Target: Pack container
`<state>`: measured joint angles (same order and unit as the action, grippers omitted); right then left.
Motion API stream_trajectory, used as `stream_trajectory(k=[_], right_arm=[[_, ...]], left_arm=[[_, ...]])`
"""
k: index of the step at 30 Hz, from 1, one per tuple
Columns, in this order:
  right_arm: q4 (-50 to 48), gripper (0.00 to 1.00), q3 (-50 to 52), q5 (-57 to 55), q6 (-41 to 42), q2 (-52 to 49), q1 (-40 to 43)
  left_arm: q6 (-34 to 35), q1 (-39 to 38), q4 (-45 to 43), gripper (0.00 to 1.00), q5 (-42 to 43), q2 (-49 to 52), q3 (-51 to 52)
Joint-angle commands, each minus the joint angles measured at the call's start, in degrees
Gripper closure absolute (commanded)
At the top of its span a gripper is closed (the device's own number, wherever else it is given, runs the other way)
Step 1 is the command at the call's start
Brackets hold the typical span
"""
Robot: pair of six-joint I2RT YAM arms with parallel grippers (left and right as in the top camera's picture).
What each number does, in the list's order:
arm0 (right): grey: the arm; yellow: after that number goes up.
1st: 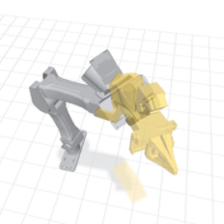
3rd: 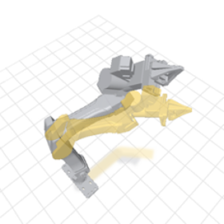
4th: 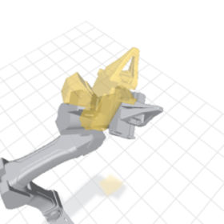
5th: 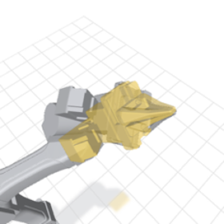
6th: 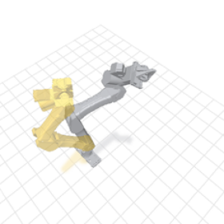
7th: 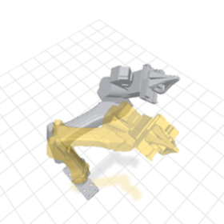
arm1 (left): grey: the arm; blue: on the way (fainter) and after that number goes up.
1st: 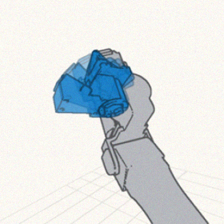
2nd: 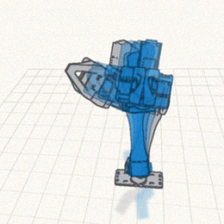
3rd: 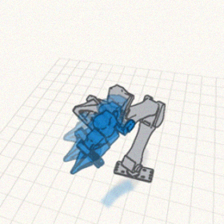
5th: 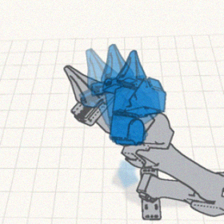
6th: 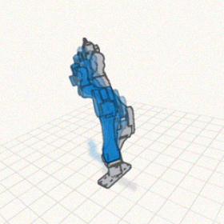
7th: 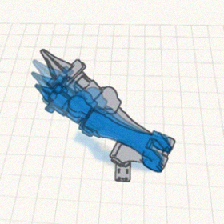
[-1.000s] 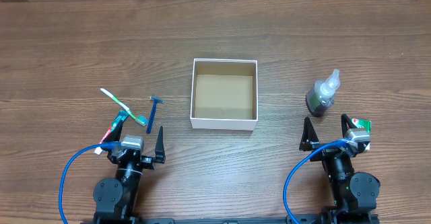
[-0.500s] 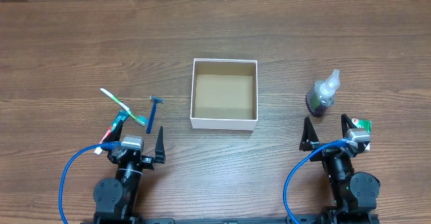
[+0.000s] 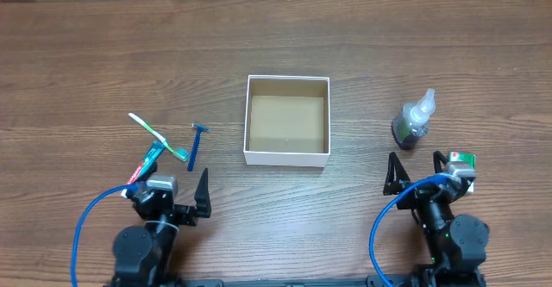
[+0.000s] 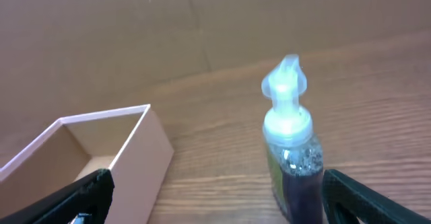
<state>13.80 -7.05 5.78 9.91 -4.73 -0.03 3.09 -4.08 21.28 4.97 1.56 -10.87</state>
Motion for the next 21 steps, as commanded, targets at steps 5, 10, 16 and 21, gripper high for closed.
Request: stream_trajectory(k=[5, 10, 16, 21], right_arm=[[8.3, 0.0, -25.6, -0.1, 0.0, -24.0, 0.2], [24.2, 0.0, -44.6, -3.8, -4.4, -44.0, 0.2], [30.0, 0.0, -54.8, -10.8, -4.4, -61.3, 0.2], [30.2, 0.0, -54.6, -11.3, -7.2, -70.7, 0.2]], left_arm=[[1.9, 0.3, 12.0, 0.0, 0.4, 15.8, -25.0], [1.9, 0.3, 21.8, 0.0, 0.4, 28.3, -35.1], [1.9, 0.3, 23.9, 0.0, 0.7, 37.7, -36.9], [1.9, 0.3, 23.9, 0.0, 0.6, 41.5, -36.9]])
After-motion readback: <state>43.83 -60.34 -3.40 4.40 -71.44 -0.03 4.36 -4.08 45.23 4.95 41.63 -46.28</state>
